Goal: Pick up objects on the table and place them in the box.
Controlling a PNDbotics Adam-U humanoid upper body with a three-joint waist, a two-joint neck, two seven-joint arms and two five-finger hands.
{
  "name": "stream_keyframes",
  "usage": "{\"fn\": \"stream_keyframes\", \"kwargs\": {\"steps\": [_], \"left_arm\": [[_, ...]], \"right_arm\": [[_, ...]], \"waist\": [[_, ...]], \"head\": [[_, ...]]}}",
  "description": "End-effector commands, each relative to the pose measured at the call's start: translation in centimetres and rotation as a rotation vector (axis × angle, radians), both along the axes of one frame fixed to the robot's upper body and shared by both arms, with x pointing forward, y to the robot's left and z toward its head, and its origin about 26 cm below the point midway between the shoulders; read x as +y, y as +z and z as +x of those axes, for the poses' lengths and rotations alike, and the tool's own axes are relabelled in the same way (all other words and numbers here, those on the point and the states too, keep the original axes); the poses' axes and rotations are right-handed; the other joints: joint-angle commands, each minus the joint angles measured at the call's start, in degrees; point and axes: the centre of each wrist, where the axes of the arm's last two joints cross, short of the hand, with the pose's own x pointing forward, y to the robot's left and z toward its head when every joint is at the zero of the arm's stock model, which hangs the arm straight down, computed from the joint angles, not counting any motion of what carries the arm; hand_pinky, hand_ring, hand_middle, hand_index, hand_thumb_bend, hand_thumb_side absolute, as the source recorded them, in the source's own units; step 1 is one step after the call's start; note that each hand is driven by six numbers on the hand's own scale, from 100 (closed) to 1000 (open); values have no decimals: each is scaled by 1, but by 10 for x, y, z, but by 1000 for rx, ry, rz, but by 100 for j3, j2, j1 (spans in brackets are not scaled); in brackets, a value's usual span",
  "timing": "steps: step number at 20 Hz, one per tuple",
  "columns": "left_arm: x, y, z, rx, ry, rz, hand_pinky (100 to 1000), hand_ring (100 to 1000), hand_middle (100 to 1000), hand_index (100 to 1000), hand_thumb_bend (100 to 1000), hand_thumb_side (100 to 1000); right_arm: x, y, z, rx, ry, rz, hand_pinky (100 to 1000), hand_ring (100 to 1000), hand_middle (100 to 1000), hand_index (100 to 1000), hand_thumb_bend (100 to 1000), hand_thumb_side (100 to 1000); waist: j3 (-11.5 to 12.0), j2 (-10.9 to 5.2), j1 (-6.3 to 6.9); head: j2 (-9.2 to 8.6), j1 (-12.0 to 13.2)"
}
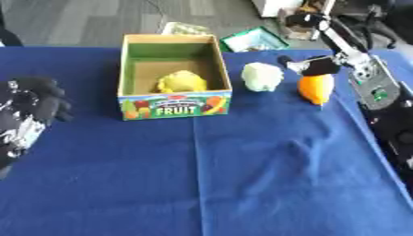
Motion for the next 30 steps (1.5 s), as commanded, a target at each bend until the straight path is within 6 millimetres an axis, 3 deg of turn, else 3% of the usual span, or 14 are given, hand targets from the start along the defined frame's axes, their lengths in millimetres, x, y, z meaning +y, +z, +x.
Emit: {"fn": "stream_keyframes", "kwargs": {"steps": [1, 6, 13, 15, 17, 21, 23, 24, 27, 30], "left_arm": [[4, 7, -1, -24, 14, 14, 573, 609, 598, 720, 393, 365], [4, 7, -2, -26, 15, 13, 573, 610, 598, 721, 390, 366], [4, 7, -2, -27, 11, 12, 572, 610, 599, 722, 388, 367], [4, 7, -2, -26, 10, 13, 572, 610, 599, 722, 387, 367], [4, 7, -2, -27, 10, 12, 572, 611, 599, 722, 387, 367], [3, 7, -2, -26, 9, 11, 572, 611, 599, 722, 386, 368], [3, 7, -2, -27, 9, 11, 572, 611, 600, 722, 385, 368], [3, 7, -2, -28, 8, 11, 572, 611, 600, 722, 385, 368], [3, 7, -2, -25, 9, 11, 572, 612, 600, 722, 384, 369], [3, 7, -2, -27, 9, 10, 572, 612, 600, 723, 383, 367]], "right_arm": [[-35, 3, -6, 17, -114, -11, 895, 871, 751, 877, 388, 200], [-56, -32, -11, 116, -223, -27, 896, 877, 760, 881, 399, 229], [-61, -59, -13, 169, -285, -73, 896, 883, 773, 886, 412, 234], [-59, -64, -13, 180, -289, -86, 886, 866, 761, 881, 405, 210], [-57, -67, -12, 181, -294, -95, 843, 802, 704, 846, 346, 100], [-52, -70, -11, 141, -323, -89, 692, 576, 493, 680, 217, 100], [-50, -69, -10, 95, -343, -75, 626, 496, 386, 546, 143, 100], [-49, -69, -10, 67, -351, -63, 577, 448, 304, 438, 100, 100], [-46, -67, -9, -42, -379, 11, 486, 350, 161, 276, 100, 100], [-42, -61, -7, -144, -381, 87, 459, 325, 116, 226, 100, 100]], "waist": [[-24, -117, 21], [-38, -108, 39], [-28, -105, 73], [-27, -103, 79], [-23, -100, 84], [-12, -97, 91], [-6, -97, 92], [-5, -97, 92], [-5, -98, 94], [-6, -100, 95]], "head": [[-51, 23], [-88, 3], [-118, -9], [-116, -16], [-115, -22], [-118, -35], [-123, -43], [-123, -46], [-119, -58], [-123, -45]]}}
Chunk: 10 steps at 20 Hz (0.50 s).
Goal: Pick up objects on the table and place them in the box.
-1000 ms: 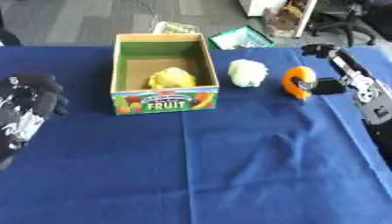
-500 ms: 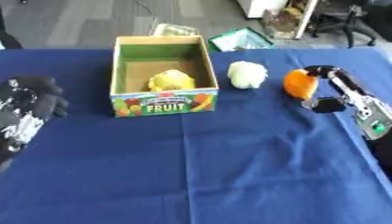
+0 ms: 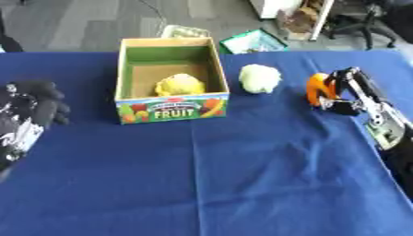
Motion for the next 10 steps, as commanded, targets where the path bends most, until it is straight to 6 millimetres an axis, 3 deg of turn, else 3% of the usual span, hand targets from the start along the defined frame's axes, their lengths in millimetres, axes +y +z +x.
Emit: {"fn": "stream_keyframes", "kwargs": {"steps": [1, 6, 10], "left_arm": [[2, 8, -2, -28, 5, 11, 572, 612, 601, 723, 383, 367], [2, 7, -2, -26, 2, 12, 572, 612, 602, 723, 381, 367], [1, 7, -2, -27, -4, 12, 573, 613, 603, 723, 380, 365]], "right_arm": [[0, 28, 5, -166, -1, 51, 459, 325, 115, 225, 100, 100], [31, 67, 16, -276, 118, 130, 466, 338, 121, 230, 100, 100], [72, 95, 26, -303, 267, 150, 468, 343, 128, 236, 100, 100]], "waist": [[-2, -103, 8], [-5, -126, 15], [42, -145, 29]], "head": [[-69, 8], [-59, -5], [-57, -27]]}}
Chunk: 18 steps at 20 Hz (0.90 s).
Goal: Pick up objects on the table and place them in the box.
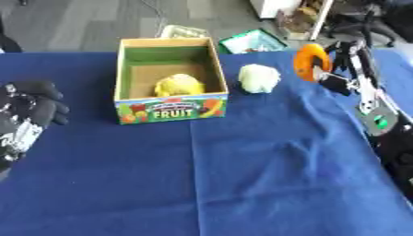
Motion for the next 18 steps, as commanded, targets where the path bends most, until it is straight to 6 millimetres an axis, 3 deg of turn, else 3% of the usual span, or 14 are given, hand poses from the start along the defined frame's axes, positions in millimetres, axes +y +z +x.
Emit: {"fn": "stream_keyframes", "kwargs": {"steps": [1, 8, 14, 18], "left_arm": [[1, 8, -2, -28, -6, 12, 573, 613, 603, 723, 380, 364], [-2, 10, -1, -34, -26, 11, 572, 613, 604, 723, 378, 365], [-6, 12, -1, -40, -49, 9, 572, 613, 603, 723, 377, 365], [-8, 12, -1, -41, -59, 7, 572, 613, 603, 724, 377, 368]], "right_arm": [[28, 35, 6, -67, 110, -4, 471, 345, 131, 239, 100, 100], [100, 50, 17, -71, 292, -57, 491, 365, 149, 260, 100, 100], [148, 37, 19, -28, 396, -162, 527, 401, 187, 300, 100, 100], [168, 26, 17, -12, 453, -277, 579, 465, 291, 402, 100, 100]], "waist": [[36, -131, 19], [245, -110, 43], [409, -67, 69], [449, -46, 85]], "head": [[-59, -27], [-102, -129], [-125, -233], [-113, -284]]}}
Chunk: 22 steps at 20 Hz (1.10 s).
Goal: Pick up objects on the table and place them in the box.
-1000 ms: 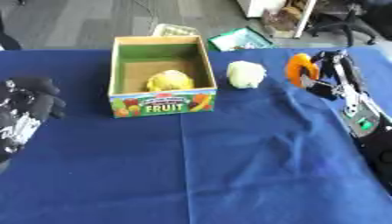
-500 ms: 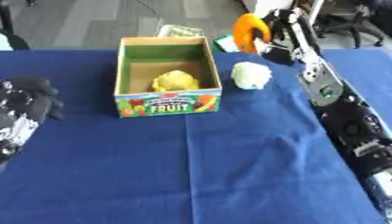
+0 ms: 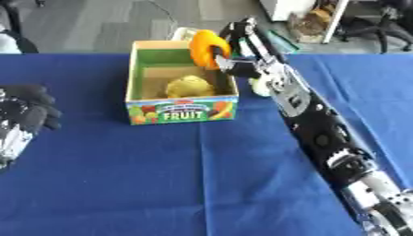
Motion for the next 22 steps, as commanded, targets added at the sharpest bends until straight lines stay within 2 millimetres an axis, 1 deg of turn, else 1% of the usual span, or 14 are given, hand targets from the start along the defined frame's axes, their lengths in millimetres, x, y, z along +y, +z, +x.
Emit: {"fn": "stream_keyframes", "kwargs": {"steps": [1, 2, 3, 4, 5, 7, 8, 10, 15, 18, 19, 20, 22], "left_arm": [[-3, 9, -2, -32, -23, -2, 572, 613, 603, 724, 376, 368], [-3, 9, -2, -32, -24, -2, 572, 613, 603, 724, 377, 368], [-3, 9, -2, -32, -24, -2, 572, 613, 603, 724, 377, 367], [-3, 9, -2, -32, -24, -3, 572, 613, 603, 724, 377, 368], [-3, 9, -2, -31, -24, -3, 572, 613, 603, 724, 377, 369], [-3, 9, -2, -30, -24, -3, 572, 613, 603, 724, 377, 369], [-3, 8, -2, -29, -23, -3, 572, 613, 603, 724, 377, 369], [-2, 8, -2, -28, -19, -3, 572, 613, 603, 724, 376, 369], [-1, 8, -2, -26, -15, -3, 572, 614, 604, 724, 375, 369], [-1, 7, -2, -25, -11, -1, 571, 614, 604, 724, 375, 369], [0, 7, -2, -24, -10, 0, 571, 614, 604, 724, 375, 369], [0, 7, -2, -24, -8, 1, 571, 615, 604, 724, 375, 368], [1, 7, -2, -24, -4, 2, 571, 615, 604, 724, 375, 368]], "right_arm": [[13, 9, 0, -34, 46, -125, 627, 528, 377, 495, 176, 100], [16, 6, 0, -25, 64, -186, 645, 551, 408, 529, 209, 100], [17, 3, -1, -16, 79, -242, 709, 650, 541, 688, 310, 100], [18, 1, -1, 0, 94, -307, 729, 689, 594, 744, 356, 158], [17, -1, 0, 12, 104, -352, 757, 745, 685, 817, 441, 265], [15, -2, 0, 28, 112, -396, 757, 745, 685, 817, 441, 265], [12, -1, 0, 30, 101, -387, 780, 789, 760, 855, 478, 336], [5, 4, 1, 26, 66, -349, 782, 791, 766, 854, 482, 336], [-15, 19, 2, 8, -51, -229, 776, 780, 747, 843, 466, 266], [-33, 28, 2, 7, -122, -167, 773, 773, 732, 835, 438, 224], [-38, 31, 2, 7, -141, -152, 773, 773, 732, 835, 438, 224], [-46, 33, 2, 10, -168, -138, 772, 772, 722, 831, 425, 200], [-63, 36, 2, 21, -222, -116, 772, 770, 719, 830, 421, 192]], "waist": [[16, -84, 37], [16, -83, 41], [13, -83, 44], [7, -82, 46], [-2, -82, 48], [-15, -82, 50], [-35, -84, 54], [-69, -89, 60], [-153, -104, 67], [-202, -115, 64], [-210, -117, 62], [-227, -121, 58], [-254, -126, 48]], "head": [[-55, -57], [-49, -67], [-48, -71], [-49, -70], [-50, -70], [-52, -68], [-54, -61], [-56, -52], [-69, -35], [-71, -21], [-71, -18], [-69, -10], [-66, 7]]}}
